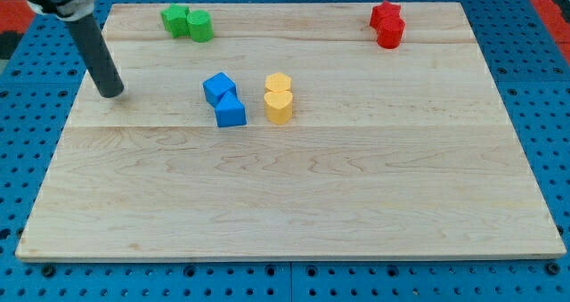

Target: Move your arm to the right of the red circle

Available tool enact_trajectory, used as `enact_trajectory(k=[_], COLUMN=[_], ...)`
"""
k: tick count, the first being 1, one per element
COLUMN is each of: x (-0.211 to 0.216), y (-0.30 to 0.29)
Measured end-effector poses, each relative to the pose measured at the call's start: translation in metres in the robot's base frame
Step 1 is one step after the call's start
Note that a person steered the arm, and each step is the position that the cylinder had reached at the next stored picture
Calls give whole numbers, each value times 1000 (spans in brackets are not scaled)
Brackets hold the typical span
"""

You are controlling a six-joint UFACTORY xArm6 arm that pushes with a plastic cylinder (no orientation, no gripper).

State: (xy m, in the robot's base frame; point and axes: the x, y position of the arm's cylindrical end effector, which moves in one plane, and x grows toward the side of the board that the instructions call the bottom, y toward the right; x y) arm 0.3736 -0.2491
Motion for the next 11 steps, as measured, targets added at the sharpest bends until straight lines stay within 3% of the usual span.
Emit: enact_trajectory(k=[2, 7, 8, 11], x=[-66, -61, -61, -72], y=[24, 452, 502, 531])
